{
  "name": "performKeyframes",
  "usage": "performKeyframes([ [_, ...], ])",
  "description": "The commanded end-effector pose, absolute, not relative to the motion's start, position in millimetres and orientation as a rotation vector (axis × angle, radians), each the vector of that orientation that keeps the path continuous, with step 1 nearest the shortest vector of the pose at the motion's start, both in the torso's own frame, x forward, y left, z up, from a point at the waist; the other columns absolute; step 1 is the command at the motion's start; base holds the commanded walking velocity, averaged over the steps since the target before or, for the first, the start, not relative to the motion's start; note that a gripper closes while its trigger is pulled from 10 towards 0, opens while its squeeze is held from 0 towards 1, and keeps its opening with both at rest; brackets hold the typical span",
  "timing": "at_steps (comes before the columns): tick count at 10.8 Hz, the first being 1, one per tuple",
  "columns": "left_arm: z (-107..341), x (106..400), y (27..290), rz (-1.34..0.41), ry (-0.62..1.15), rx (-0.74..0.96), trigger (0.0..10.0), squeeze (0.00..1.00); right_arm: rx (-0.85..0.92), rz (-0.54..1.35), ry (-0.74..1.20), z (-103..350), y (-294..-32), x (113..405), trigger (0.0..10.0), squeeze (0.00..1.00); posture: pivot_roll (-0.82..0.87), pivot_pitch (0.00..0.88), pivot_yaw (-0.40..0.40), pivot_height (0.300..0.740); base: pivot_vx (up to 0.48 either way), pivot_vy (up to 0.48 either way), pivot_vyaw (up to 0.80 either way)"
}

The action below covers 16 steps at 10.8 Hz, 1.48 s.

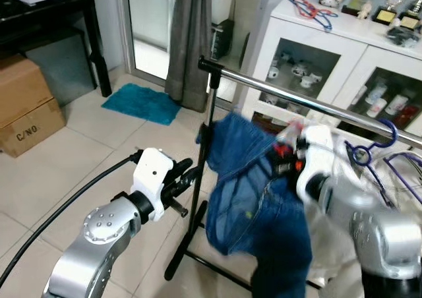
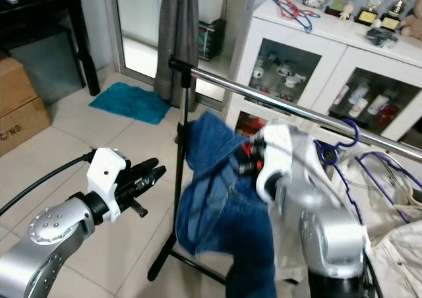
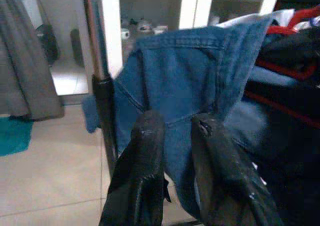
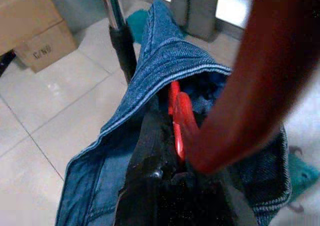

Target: Hang hanger

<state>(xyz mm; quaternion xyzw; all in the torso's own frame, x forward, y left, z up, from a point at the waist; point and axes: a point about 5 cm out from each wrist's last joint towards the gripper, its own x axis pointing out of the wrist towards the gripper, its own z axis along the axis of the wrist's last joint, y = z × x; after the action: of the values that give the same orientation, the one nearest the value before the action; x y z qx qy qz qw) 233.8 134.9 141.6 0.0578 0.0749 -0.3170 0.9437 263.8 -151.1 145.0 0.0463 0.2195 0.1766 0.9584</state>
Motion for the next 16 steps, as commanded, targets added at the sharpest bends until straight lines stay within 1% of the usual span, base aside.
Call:
performKeyframes([
  [1, 148.8, 233.7, 135.5, -0.639, 0.124, 0.114, 10.0, 0.00, 0.102, 0.349, 0.390, 153.2, -150.6, 263.6, 0.0, 0.00, 0.07, 0.000, -0.134, 0.740, 0.000, 0.000, 0.00],
  [3, 150.7, 237.7, 136.2, -0.647, 0.124, 0.122, 10.0, 0.00, 0.089, 0.356, 0.323, 158.6, -144.1, 264.2, 0.0, 0.00, 0.06, 0.000, -0.118, 0.740, 0.000, 0.000, 0.00],
  [5, 151.0, 238.3, 136.4, -0.643, 0.120, 0.125, 10.0, 0.00, 0.122, 0.445, 0.319, 160.1, -135.4, 262.2, 0.0, 0.00, 0.07, 0.000, -0.135, 0.740, 0.000, 0.000, 0.00],
  [6, 152.8, 242.9, 133.2, -0.650, 0.111, 0.126, 10.0, 0.00, 0.122, 0.457, 0.298, 161.3, -131.8, 265.2, 0.0, 0.00, 0.07, 0.000, -0.127, 0.740, 0.000, 0.000, 0.00],
  [8, 152.5, 245.0, 131.2, -0.660, 0.104, 0.135, 10.0, 0.00, 0.115, 0.463, 0.289, 157.6, -130.4, 265.0, 0.0, 0.00, 0.08, 0.000, -0.140, 0.740, 0.000, 0.000, 0.00],
  [9, 152.2, 243.9, 130.7, -0.656, 0.102, 0.134, 10.0, 0.00, 0.124, 0.461, 0.294, 155.8, -130.2, 264.8, 0.0, 0.00, 0.08, 0.000, -0.147, 0.740, -0.244, 0.000, 0.00],
  [11, 153.5, 247.3, 129.2, -0.668, 0.100, 0.138, 10.0, 0.00, 0.111, 0.472, 0.281, 158.8, -127.5, 269.6, 0.0, 0.00, 0.07, 0.000, -0.133, 0.740, -0.266, 0.000, 0.00],
  [13, 151.2, 246.2, 131.4, -0.660, 0.105, 0.146, 10.0, 0.00, 0.117, 0.452, 0.293, 152.9, -131.3, 266.6, 0.0, 0.00, 0.08, 0.000, -0.147, 0.740, -0.287, 0.000, 0.00],
  [16, 152.2, 250.7, 130.5, -0.679, 0.103, 0.159, 10.0, 0.00, 0.124, 0.435, 0.276, 153.7, -128.8, 268.9, 0.0, 0.00, 0.07, 0.000, -0.124, 0.740, -0.286, 0.000, 0.00],
])
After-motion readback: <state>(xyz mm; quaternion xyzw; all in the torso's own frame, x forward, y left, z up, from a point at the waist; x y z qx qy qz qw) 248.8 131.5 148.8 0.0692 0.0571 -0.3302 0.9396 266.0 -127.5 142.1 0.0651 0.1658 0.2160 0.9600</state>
